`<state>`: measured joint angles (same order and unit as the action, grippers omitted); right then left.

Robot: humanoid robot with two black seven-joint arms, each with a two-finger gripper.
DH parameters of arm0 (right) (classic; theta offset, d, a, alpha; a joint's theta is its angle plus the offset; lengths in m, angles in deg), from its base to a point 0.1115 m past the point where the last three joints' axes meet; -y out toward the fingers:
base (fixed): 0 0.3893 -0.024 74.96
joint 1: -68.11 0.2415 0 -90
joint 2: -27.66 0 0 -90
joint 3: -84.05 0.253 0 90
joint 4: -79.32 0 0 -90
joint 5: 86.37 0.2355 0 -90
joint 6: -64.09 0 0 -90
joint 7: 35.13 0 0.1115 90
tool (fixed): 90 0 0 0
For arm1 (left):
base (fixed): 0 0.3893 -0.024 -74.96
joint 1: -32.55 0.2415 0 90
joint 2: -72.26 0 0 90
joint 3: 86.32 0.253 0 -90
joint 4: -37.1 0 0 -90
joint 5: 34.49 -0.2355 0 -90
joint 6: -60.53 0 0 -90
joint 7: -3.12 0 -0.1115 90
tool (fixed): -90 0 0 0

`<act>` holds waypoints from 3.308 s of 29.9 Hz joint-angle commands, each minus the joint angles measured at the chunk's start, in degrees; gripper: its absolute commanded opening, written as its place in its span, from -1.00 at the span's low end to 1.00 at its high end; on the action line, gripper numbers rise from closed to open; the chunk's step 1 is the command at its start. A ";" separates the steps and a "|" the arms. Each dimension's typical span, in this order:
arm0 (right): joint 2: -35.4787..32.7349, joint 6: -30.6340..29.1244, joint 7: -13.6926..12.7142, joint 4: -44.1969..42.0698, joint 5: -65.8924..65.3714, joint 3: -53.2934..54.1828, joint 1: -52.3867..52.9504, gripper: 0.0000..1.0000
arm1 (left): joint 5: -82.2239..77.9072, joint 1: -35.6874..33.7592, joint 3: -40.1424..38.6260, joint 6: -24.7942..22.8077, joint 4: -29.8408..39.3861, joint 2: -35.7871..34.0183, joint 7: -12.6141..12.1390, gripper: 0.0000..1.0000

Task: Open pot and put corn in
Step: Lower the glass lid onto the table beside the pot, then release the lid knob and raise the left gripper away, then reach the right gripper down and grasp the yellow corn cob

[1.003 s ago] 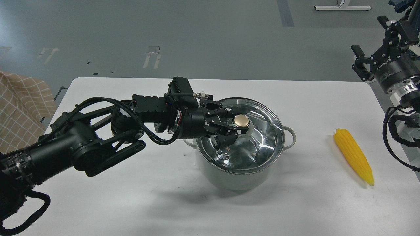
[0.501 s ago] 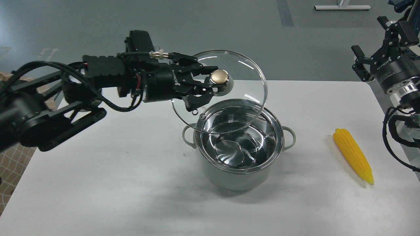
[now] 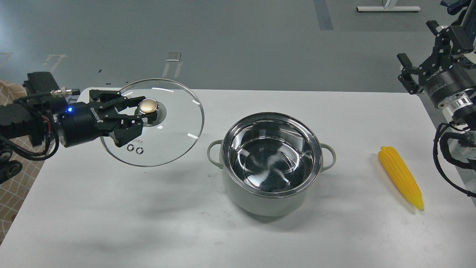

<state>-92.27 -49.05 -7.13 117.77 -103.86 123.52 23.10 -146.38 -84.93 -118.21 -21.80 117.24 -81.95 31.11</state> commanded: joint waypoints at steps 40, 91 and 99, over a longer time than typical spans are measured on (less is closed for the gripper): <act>-0.22 0.03 0.00 0.05 0.00 0.00 -0.88 1.00 | 5.28 14.30 0.15 15.89 -26.00 14.91 0.01 -0.03; -12.79 -0.85 0.00 8.40 -79.37 -55.28 24.70 1.00 | 69.26 -18.84 -1.96 -13.47 -13.35 12.97 0.01 0.78; -10.85 -1.11 0.00 7.17 -81.03 -59.06 24.35 1.00 | 69.35 -18.84 -1.87 -13.47 -13.35 12.80 0.01 0.79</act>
<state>-103.89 -50.11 -7.14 125.50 -183.88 64.89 47.65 -77.02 -103.75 -120.15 -35.27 103.91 -69.11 31.12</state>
